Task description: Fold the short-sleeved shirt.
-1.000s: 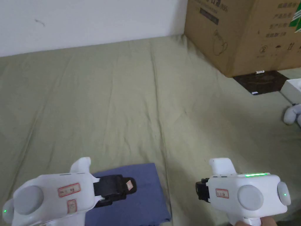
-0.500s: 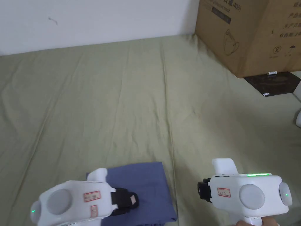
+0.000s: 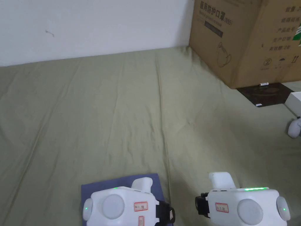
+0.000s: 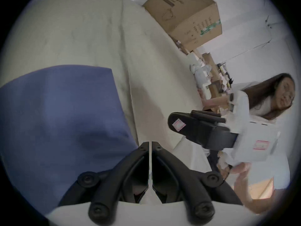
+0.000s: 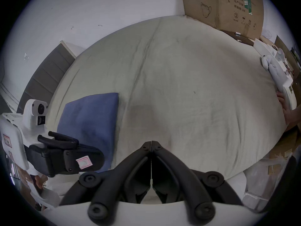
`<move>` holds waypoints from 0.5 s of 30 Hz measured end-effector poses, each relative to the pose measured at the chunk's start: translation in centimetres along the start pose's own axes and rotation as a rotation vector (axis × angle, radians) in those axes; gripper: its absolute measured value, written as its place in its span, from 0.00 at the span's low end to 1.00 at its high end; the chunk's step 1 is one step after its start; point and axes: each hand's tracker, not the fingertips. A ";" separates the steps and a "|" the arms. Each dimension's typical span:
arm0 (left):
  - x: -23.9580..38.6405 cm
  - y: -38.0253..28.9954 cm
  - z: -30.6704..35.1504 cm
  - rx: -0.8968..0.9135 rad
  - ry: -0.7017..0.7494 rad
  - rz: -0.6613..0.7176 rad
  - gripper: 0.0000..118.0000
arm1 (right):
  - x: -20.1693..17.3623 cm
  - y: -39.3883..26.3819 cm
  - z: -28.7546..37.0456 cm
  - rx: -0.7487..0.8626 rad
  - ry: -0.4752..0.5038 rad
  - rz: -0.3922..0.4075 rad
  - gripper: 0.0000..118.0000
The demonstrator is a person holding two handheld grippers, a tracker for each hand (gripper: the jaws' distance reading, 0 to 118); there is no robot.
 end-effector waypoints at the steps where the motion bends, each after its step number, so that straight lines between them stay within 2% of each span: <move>1: -0.6 0.0 1.2 0.025 -0.034 0.019 0.02 | -0.5 0.2 0.0 0.001 0.018 0.012 0.00; 4: -3.5 -1.0 6.2 0.133 -0.105 0.109 0.02 | -2.7 1.0 -0.2 0.005 0.074 0.081 0.00; 7: -8.0 -2.6 11.7 0.271 -0.110 0.225 0.02 | -5.9 2.1 -0.9 0.002 0.141 0.143 0.00; 11: -13.3 -5.3 16.5 0.353 -0.034 0.346 0.02 | -9.8 3.0 -3.3 -0.037 0.223 0.193 0.00; 14: -16.5 -7.2 17.7 0.378 -0.024 0.433 0.03 | -12.0 3.3 -5.7 -0.078 0.224 0.197 0.00; 15: -17.2 -7.8 17.9 0.401 -0.045 0.467 0.03 | -12.5 3.0 -6.3 -0.085 0.191 0.206 0.00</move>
